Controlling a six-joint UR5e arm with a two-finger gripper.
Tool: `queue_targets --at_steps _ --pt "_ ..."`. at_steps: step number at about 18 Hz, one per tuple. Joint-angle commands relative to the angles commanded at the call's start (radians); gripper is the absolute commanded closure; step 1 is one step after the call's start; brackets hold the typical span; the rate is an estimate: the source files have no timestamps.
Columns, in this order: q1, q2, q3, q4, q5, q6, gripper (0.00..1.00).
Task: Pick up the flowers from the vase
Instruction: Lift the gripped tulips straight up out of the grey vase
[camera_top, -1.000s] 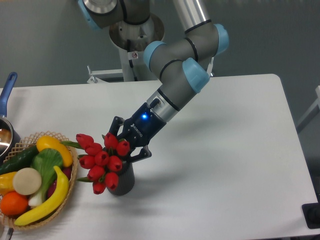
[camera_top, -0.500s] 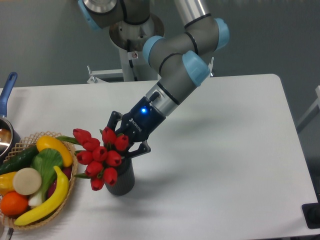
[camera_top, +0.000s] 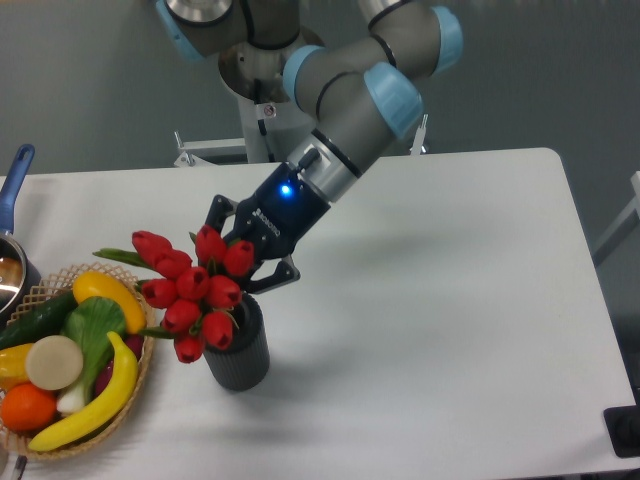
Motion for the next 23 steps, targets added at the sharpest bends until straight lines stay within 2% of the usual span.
queue_targets --at_steps 7,23 --pt "0.000 0.000 0.100 0.000 0.000 -0.117 0.66" --pt "0.035 0.014 0.169 0.000 0.000 -0.172 0.66"
